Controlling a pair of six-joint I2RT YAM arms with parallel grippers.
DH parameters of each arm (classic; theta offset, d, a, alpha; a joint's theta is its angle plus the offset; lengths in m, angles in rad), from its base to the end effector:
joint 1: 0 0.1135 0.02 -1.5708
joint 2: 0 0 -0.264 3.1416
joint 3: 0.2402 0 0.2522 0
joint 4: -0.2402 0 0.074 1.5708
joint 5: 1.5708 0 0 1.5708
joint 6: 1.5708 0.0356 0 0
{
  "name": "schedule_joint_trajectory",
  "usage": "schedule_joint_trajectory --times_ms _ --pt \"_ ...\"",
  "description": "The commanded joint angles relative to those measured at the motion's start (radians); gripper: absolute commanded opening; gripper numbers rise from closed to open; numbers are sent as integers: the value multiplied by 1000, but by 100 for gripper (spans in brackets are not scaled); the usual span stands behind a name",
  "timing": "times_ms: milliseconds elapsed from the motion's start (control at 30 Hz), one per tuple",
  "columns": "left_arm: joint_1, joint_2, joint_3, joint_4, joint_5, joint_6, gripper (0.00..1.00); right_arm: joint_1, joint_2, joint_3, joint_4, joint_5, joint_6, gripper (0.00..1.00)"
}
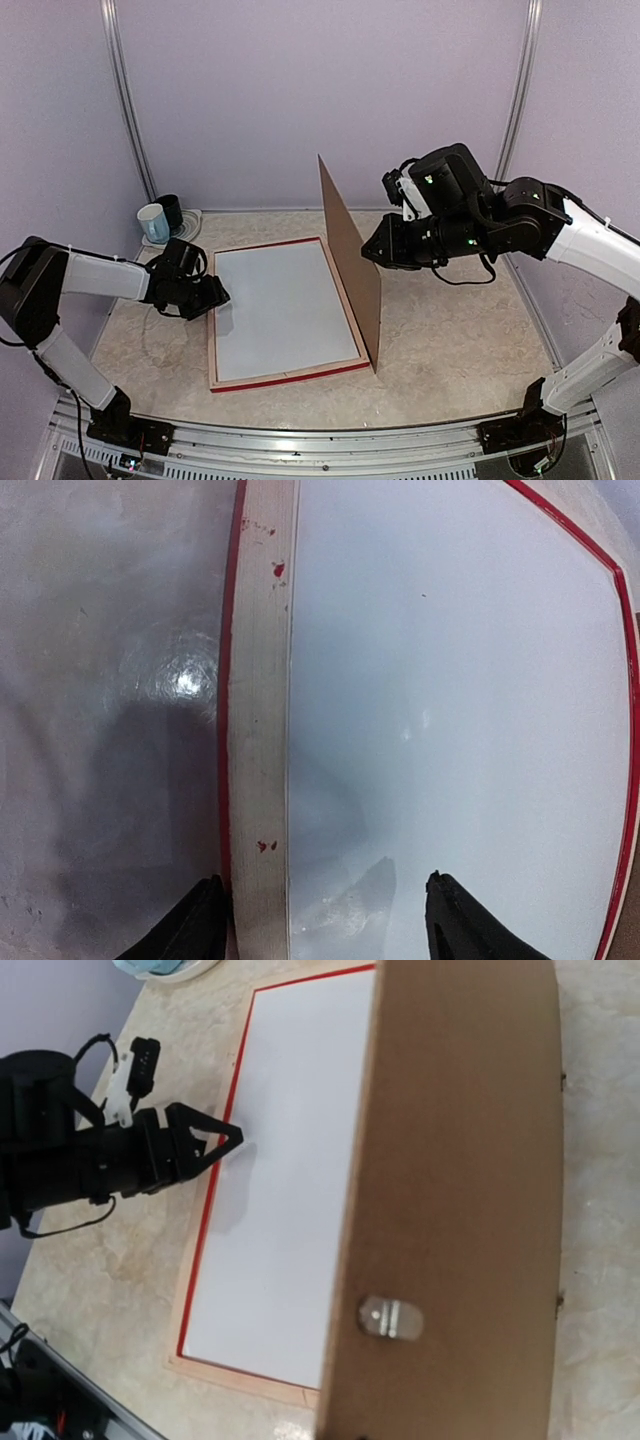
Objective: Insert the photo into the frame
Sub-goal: Move the frame body to the center of the board, then turn over the backboard.
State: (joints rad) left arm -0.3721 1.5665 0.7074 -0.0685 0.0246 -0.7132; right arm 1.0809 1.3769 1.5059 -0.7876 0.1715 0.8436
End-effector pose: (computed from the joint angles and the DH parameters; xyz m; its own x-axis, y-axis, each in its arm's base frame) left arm 0.2698 -0.1063 0.1435 -0.8105 -0.3858 -0.4407 -0.2024 0.8906 -0.4073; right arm 0.1421 0.2536 0.3968 -0.7935 0.0763 -0.6038 -0.3206 0.7908 0.5214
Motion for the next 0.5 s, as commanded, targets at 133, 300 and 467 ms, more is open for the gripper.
schedule_joint_trajectory --times_ms 133,300,467 --pt "-10 -132 93 -85 -4 0 73 10 0 -14 -4 31 2 13" --pt "-53 -221 170 -107 55 -22 78 10 1 -15 1 32 2 13" --pt "-166 -224 290 -67 145 -71 89 10 -2 -16 4 31 2 13"
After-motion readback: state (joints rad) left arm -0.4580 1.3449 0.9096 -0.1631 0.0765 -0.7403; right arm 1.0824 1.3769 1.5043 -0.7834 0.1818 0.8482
